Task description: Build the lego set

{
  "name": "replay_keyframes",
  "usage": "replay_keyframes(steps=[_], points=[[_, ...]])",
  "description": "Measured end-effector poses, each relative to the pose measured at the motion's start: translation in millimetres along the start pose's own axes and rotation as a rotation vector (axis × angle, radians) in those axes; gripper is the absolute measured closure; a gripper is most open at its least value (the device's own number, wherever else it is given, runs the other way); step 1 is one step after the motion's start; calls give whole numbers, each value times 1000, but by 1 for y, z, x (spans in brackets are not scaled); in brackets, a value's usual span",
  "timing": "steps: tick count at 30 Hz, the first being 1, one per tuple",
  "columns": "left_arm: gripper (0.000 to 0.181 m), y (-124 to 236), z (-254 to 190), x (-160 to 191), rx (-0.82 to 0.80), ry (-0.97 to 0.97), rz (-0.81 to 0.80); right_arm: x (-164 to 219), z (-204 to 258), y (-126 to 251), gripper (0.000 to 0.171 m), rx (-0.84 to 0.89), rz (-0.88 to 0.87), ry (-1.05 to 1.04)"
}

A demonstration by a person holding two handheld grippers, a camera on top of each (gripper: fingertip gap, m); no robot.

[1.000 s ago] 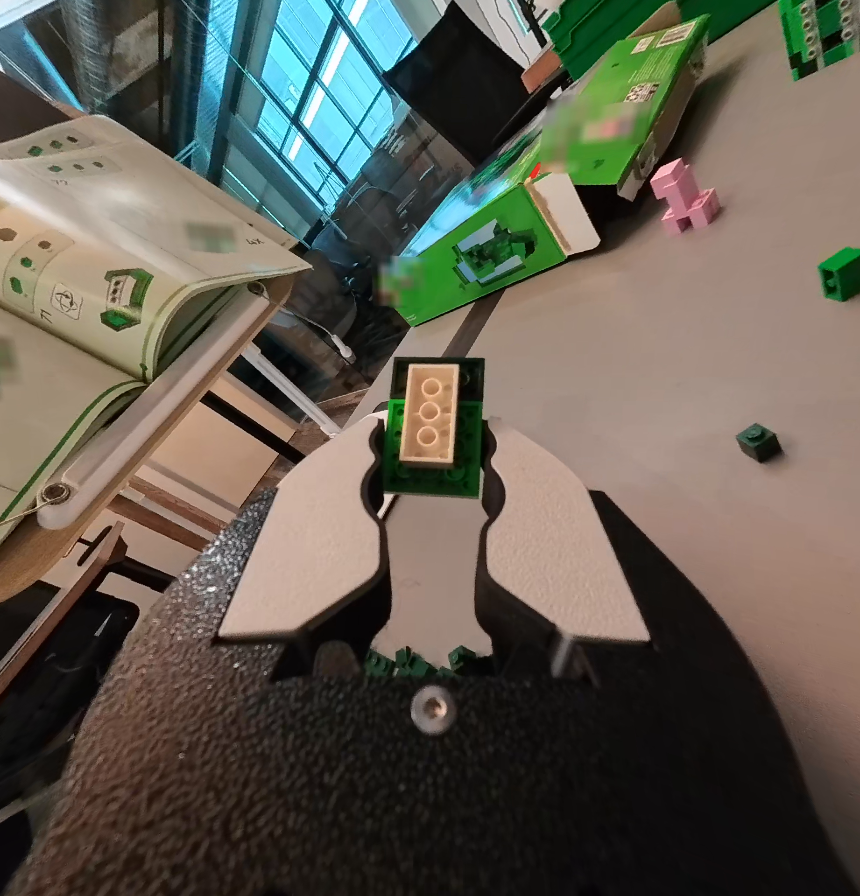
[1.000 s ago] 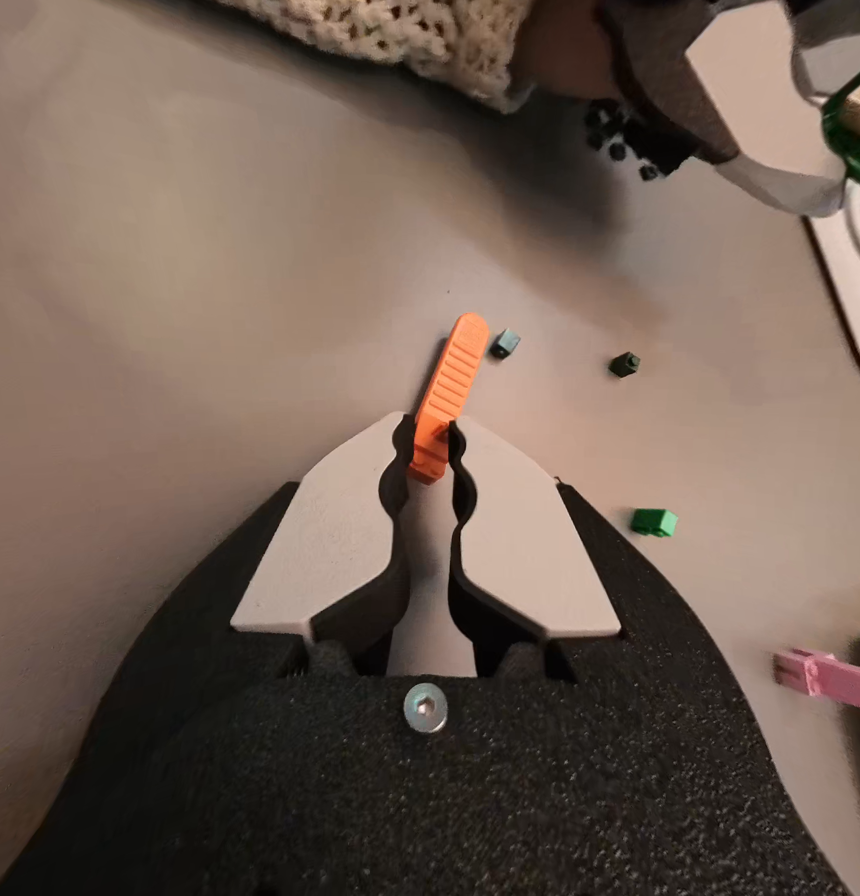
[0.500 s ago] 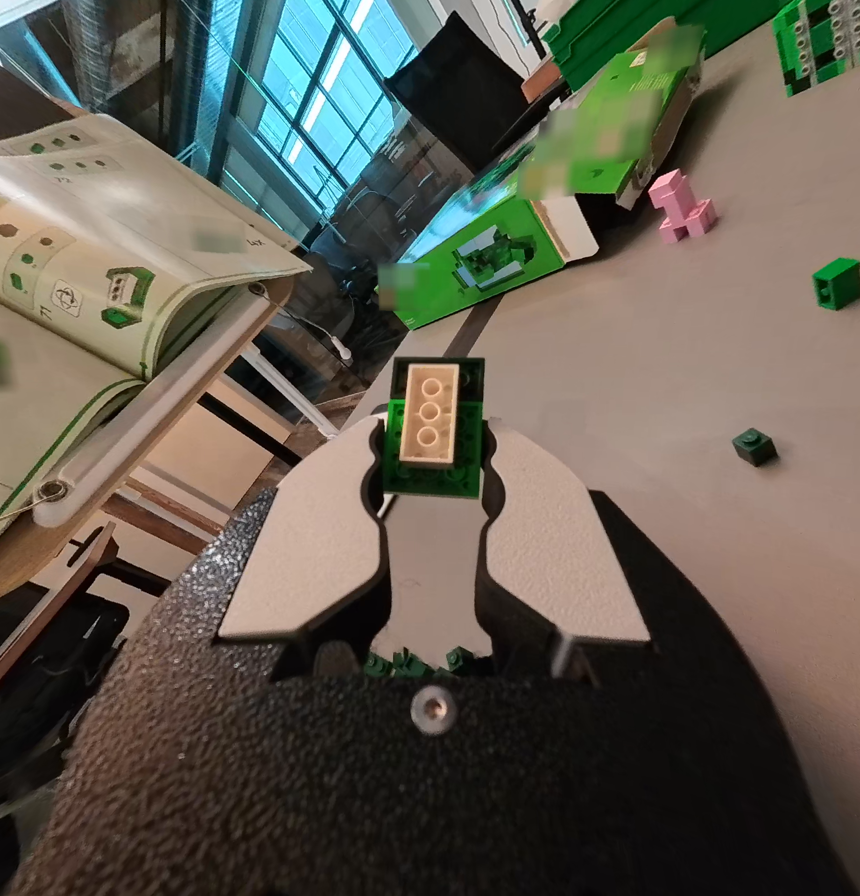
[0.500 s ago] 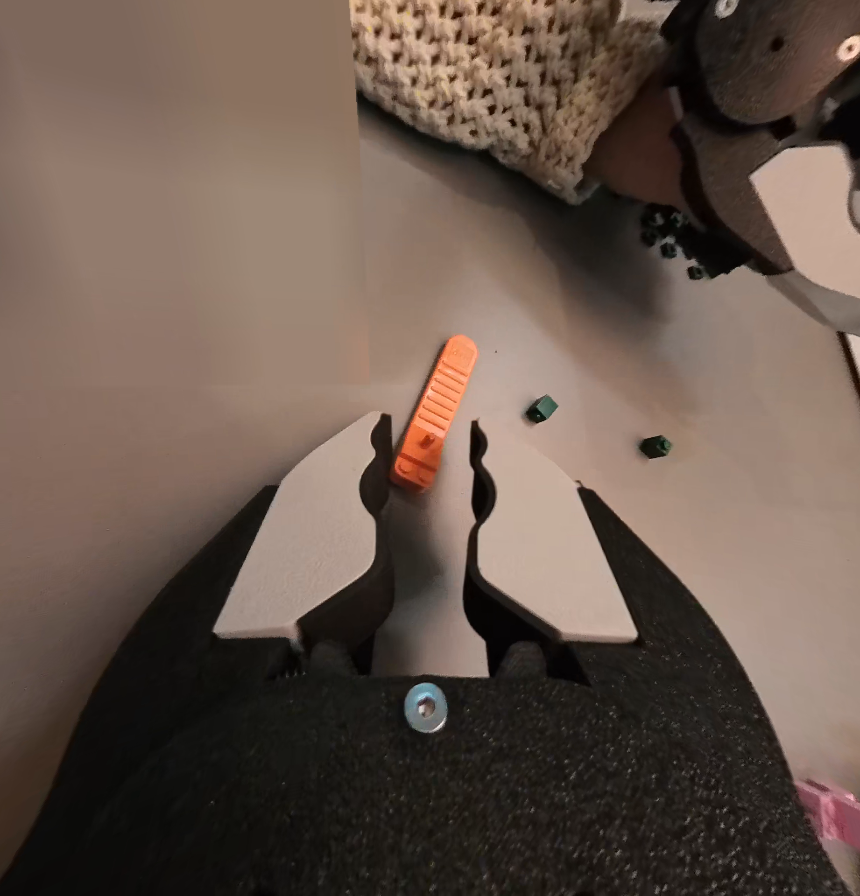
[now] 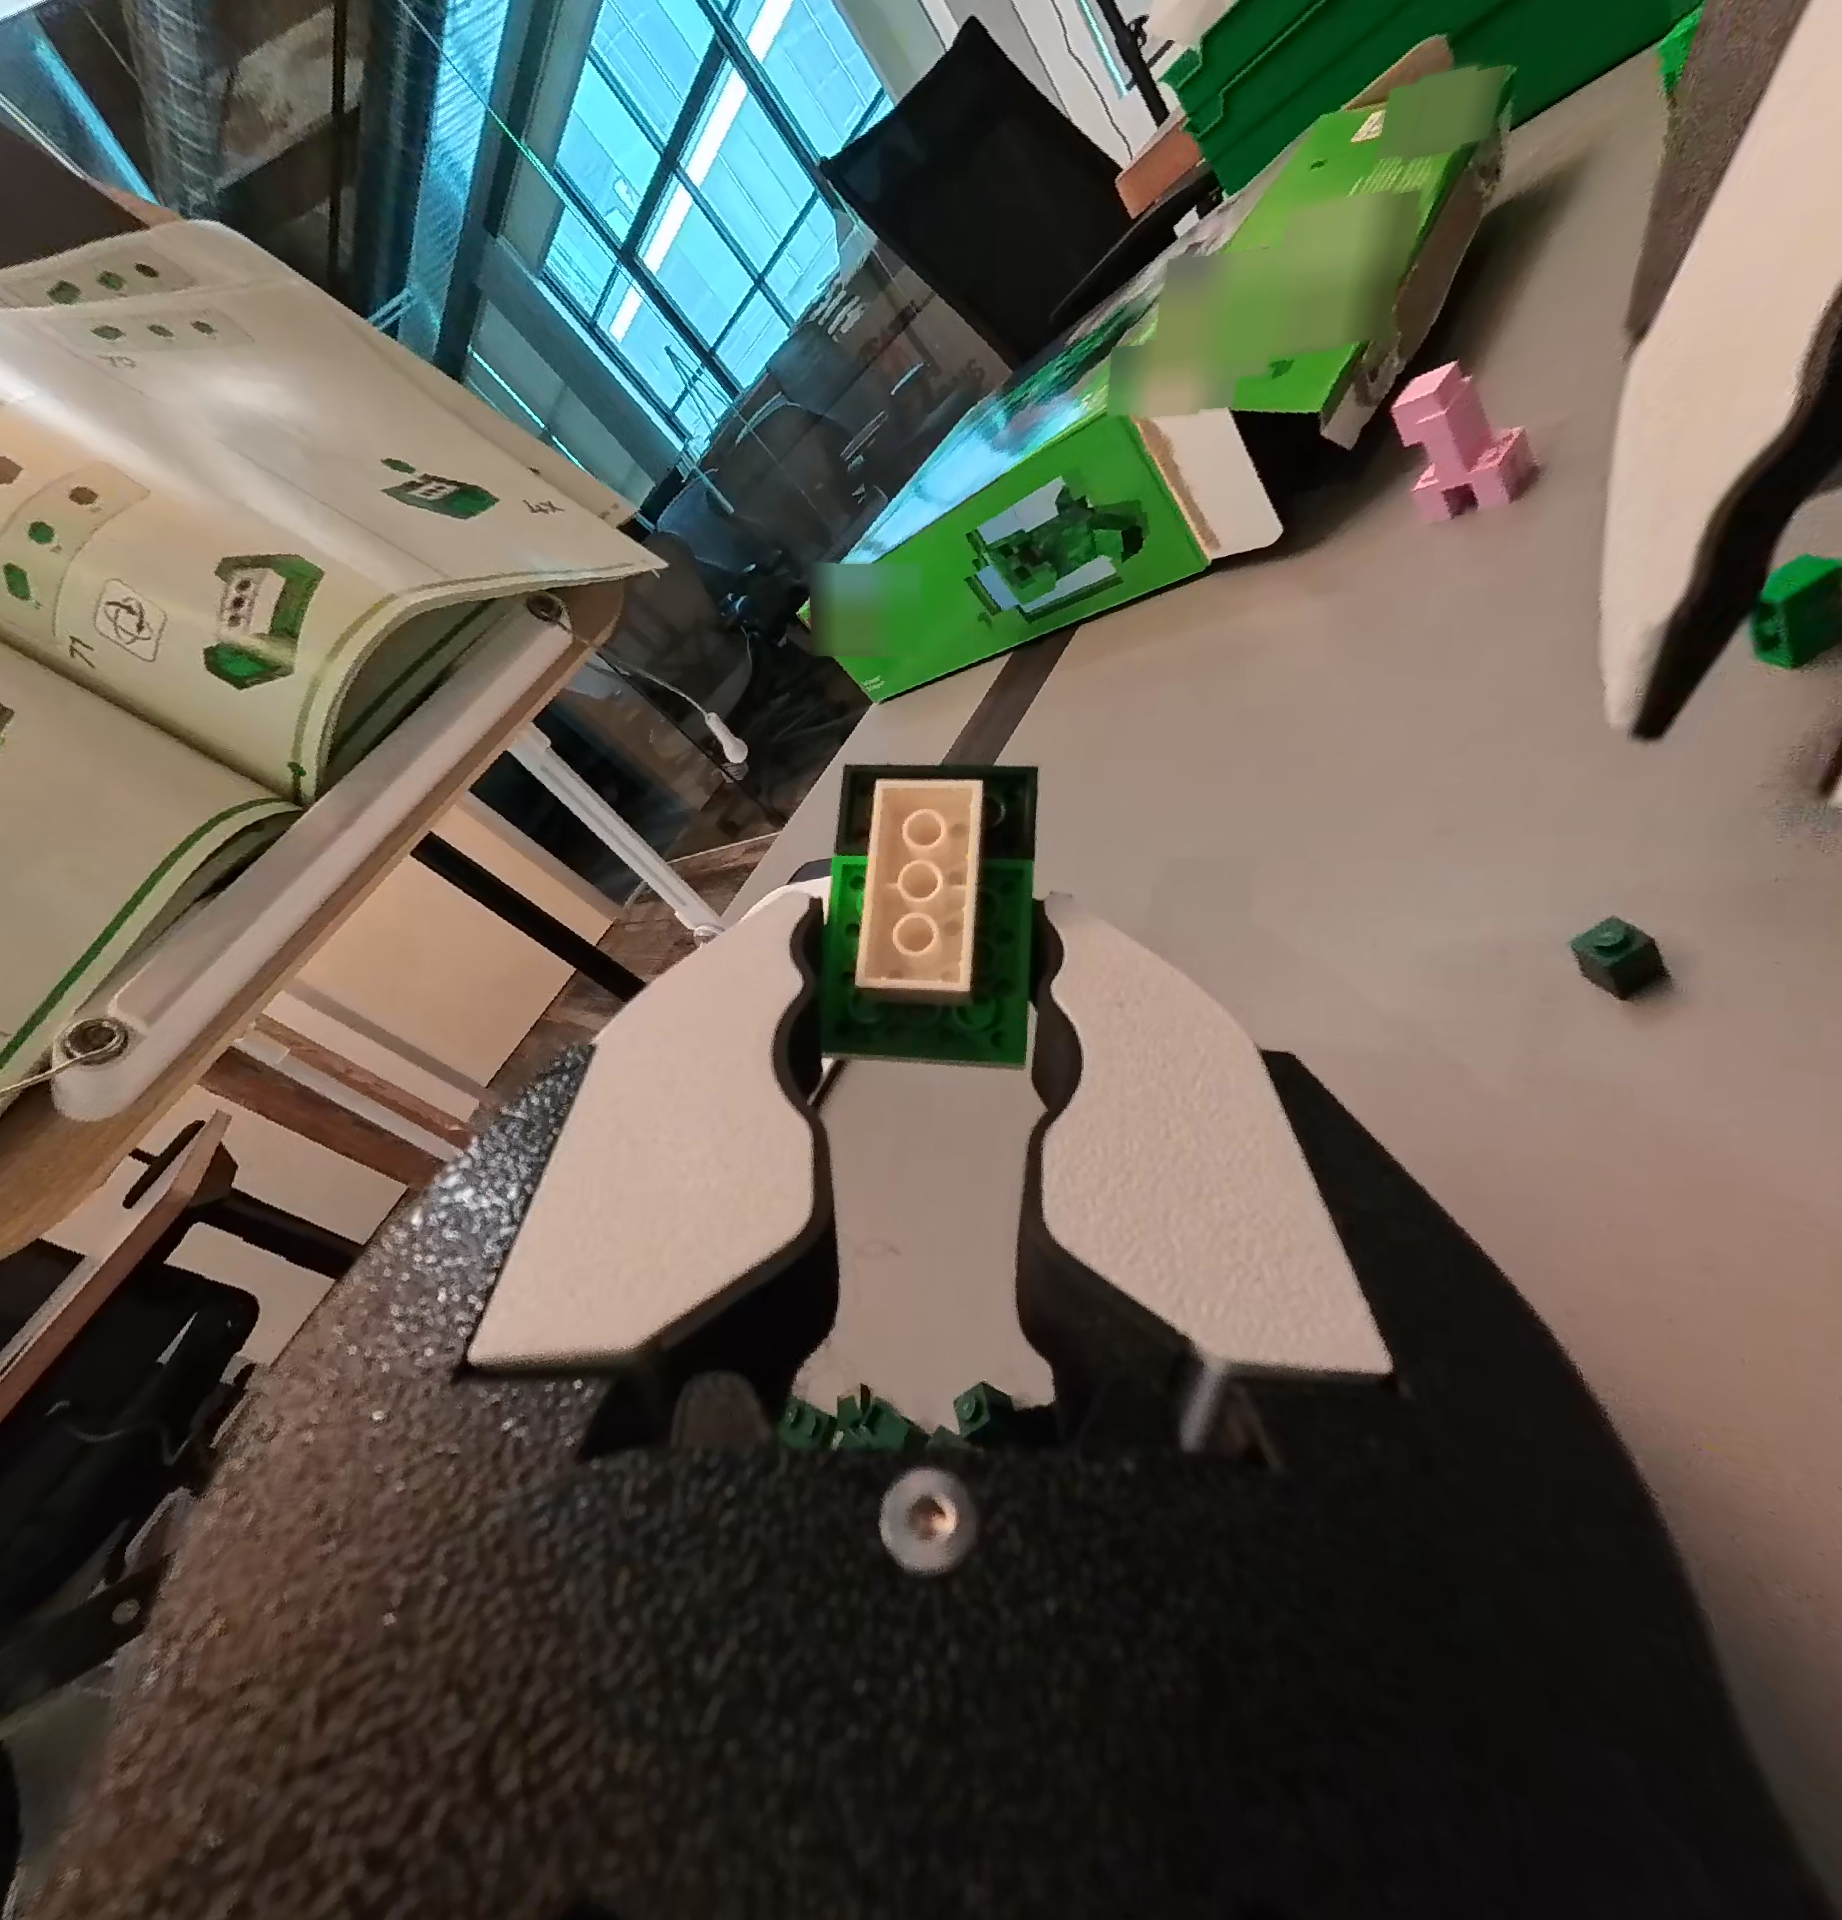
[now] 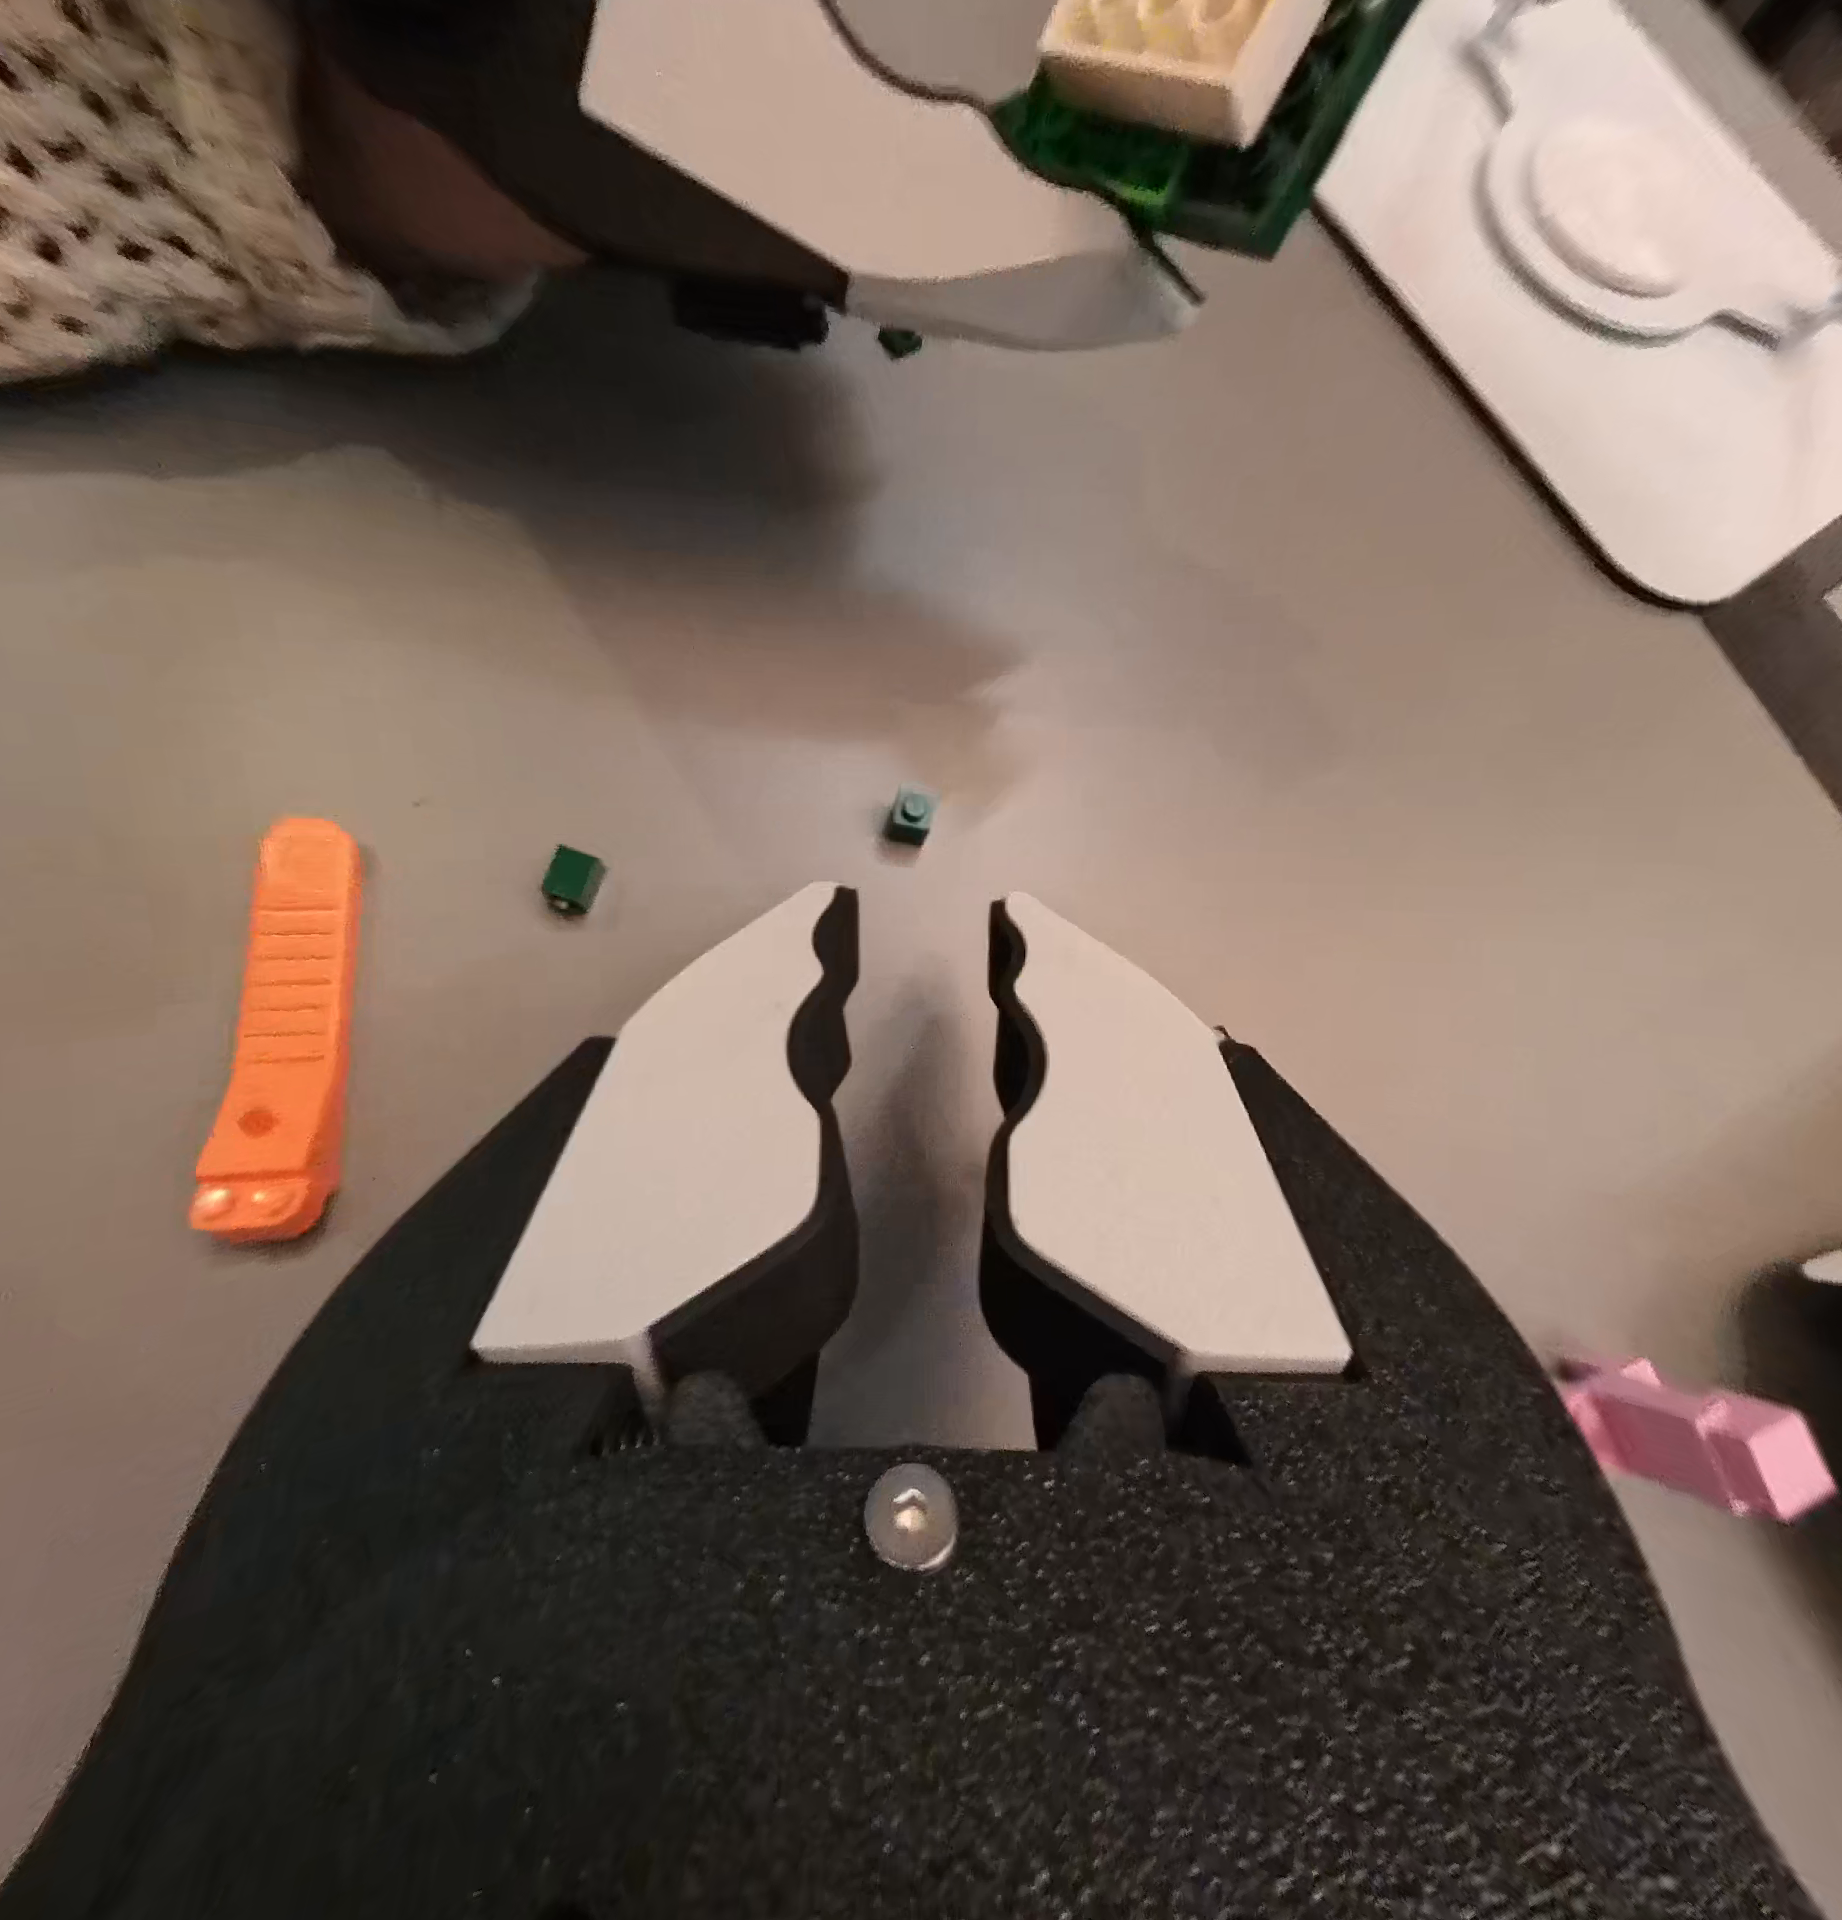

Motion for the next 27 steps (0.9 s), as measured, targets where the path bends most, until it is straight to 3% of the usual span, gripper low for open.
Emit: replay_keyframes(steps=[6,20,23,27], points=[[144,0,-1,0,3,-3,0,3,-1,-22,149,-35,114,44],[145,0,-6,-1,39,-13,0,-4,2,-21,163,-24,88,45],[144,7,-28,-11,208,-36,-51,-2,4,-6,163,30,43,22],[144,45,-79,-28,684,-57,-57,6,7,17,163,114,17,31]])
Point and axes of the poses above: each gripper's, where its closed fingertips meet, y back along the fingers, x out of its underside, z = x × y across the jaws, the point moved 2 cm from there along y, back along the fingers, and after that the axes turned 12 degrees about y, right-handed, at the moved point
